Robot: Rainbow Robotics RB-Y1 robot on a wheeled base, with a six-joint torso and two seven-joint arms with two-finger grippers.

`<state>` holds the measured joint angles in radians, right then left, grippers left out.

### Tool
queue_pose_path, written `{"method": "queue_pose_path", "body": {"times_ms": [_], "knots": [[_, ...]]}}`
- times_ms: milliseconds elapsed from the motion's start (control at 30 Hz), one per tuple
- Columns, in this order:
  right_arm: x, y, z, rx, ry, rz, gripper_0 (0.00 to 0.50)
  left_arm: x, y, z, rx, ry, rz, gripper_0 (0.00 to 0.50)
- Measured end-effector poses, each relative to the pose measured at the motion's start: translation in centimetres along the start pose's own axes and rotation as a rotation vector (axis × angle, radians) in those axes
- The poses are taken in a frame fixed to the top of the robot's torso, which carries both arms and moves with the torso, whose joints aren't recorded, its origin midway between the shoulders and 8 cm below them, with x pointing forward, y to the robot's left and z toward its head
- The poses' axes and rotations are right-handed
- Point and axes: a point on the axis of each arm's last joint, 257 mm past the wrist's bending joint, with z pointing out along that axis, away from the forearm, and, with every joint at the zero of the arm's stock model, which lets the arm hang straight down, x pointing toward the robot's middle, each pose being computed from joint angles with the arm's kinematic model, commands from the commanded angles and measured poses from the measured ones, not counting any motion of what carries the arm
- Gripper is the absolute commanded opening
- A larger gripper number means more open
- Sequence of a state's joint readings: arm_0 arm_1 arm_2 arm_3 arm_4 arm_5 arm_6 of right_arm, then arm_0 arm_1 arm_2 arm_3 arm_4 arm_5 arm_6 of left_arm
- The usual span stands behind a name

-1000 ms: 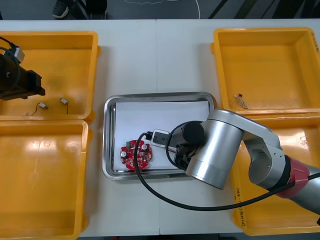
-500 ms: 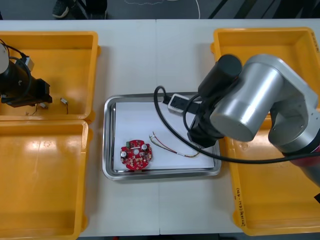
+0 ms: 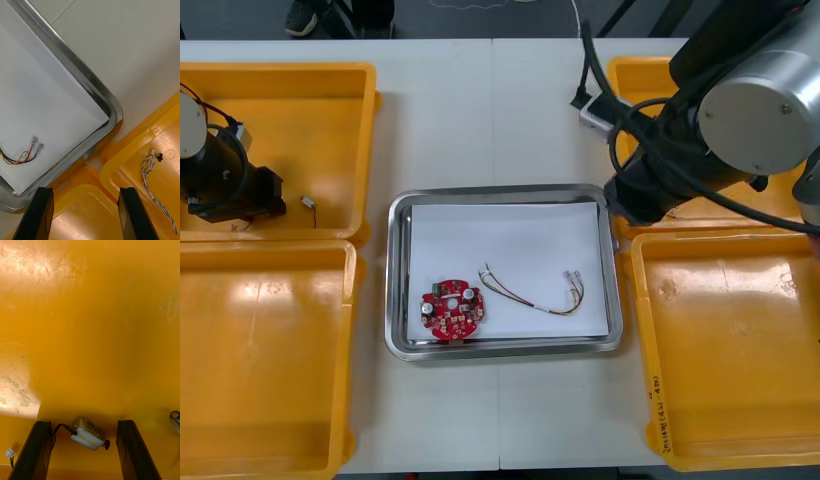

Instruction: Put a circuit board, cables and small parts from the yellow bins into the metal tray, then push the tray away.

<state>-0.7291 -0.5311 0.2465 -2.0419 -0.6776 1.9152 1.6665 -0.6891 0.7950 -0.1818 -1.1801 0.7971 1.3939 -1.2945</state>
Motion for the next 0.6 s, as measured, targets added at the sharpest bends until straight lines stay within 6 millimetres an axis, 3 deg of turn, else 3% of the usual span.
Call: {"method": "queue_pose_path", "body": {"times_ms": [100,133,200,300,367,467,600], "knots": [[-0.4,-0.7,-0.5,0.008,-0.015,0.111,0.500,0.1,0.0,0.1,-0.002,0.001,0.000,0.470],[-0.4,-1.0,-0.6,0.009,-0.016,0.136,0.500,0.1,0.0,0.1,-0.003,0.001,0.001,0.432],[-0.4,-1.5,-0.6,0.010,-0.015,0.158,0.500,0.1,0.0,0.2,-0.005,0.000,0.001,0.345],[-0.1,-2.5,-0.4,0.018,-0.006,0.202,0.500,0.1,0.0,0.2,-0.009,0.000,0.003,0.097],[0.2,-3.3,-0.2,0.028,0.004,0.261,0.500,0.0,0.1,0.2,-0.011,-0.001,0.004,0.041],[0.8,-4.4,0.1,0.043,0.022,0.347,0.500,0.0,0.0,0.2,-0.012,-0.001,0.004,0.001],[1.9,-5.6,0.5,0.054,0.049,0.382,0.500,0.0,0.0,0.3,-0.013,-0.002,0.005,0.000]]}}
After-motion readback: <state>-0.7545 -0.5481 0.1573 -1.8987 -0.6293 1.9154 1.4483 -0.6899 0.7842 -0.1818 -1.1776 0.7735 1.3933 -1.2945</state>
